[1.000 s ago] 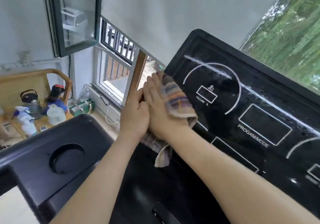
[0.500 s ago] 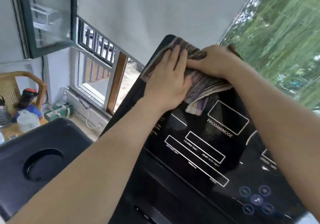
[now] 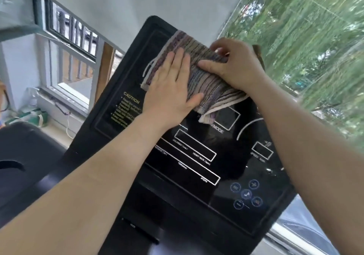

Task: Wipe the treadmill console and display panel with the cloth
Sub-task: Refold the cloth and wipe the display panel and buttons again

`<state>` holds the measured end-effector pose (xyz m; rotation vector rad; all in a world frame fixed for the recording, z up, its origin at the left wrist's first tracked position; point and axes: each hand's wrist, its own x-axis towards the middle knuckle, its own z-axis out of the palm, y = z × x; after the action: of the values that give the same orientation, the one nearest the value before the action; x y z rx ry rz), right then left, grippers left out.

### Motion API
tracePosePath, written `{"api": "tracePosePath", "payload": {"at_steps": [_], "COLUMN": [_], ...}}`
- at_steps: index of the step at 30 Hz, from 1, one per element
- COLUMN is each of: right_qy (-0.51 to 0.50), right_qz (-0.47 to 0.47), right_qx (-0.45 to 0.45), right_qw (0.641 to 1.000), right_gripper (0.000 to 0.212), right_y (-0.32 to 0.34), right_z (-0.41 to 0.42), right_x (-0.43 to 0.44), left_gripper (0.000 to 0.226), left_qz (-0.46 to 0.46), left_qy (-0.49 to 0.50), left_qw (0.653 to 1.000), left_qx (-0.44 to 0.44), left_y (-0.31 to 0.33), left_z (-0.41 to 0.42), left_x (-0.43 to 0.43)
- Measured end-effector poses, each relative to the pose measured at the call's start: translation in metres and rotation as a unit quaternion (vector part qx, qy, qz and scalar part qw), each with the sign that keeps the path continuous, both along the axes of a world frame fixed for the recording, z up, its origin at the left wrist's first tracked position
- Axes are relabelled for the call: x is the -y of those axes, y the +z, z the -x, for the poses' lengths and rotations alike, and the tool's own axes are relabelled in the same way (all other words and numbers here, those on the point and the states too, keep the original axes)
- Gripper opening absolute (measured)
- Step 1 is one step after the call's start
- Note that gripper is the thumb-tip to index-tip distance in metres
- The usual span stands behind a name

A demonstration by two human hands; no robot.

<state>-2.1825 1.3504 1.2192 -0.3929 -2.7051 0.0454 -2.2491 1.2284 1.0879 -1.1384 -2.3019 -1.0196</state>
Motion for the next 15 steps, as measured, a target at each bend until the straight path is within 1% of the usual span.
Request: {"api": "tracePosePath", "payload": {"at_steps": [2,5,7,9,11,13,15], "right_qy": [-0.037,-0.097,-0.129,-0.16,-0.181,-0.192,-0.189], "right_qz": [0.034,0.067,0.063,0.047,0.012,-0.017,-0.006], "right_qx": [-0.001,0.046,0.092,0.133,0.15,0.119,0.047], "right_qw": [0.999,0.992,0.985,0.977,0.972,0.974,0.981], "right_gripper": [0.06,0.056,0.063,0.077,0.083,0.08,0.077], "right_y": [0.003,0.007,0.007,0.008,0.006,0.0,-0.012], "right_z": [-0.03,-0.076,-0.098,-0.118,-0.14,-0.168,-0.195], "right_x": [-0.011,-0.03,-0.042,-0.054,-0.064,-0.073,-0.083], "left_gripper": [0.09,0.092,0.091,0.089,0.087,0.085,0.083], "left_qz": [0.007,0.022,0.042,0.059,0.067,0.067,0.068], "left_qy": [-0.014,-0.048,-0.053,-0.055,-0.059,-0.069,-0.081], "left_qw": [1.0,0.998,0.996,0.995,0.993,0.991,0.989], "left_qx": [-0.012,-0.039,-0.053,-0.062,-0.076,-0.089,-0.102], "left_y": [0.004,0.011,0.014,0.014,0.011,0.008,0.004], "left_z": [-0.013,-0.043,-0.065,-0.086,-0.105,-0.125,-0.145], "left_x": [-0.008,-0.027,-0.041,-0.053,-0.063,-0.074,-0.086]}}
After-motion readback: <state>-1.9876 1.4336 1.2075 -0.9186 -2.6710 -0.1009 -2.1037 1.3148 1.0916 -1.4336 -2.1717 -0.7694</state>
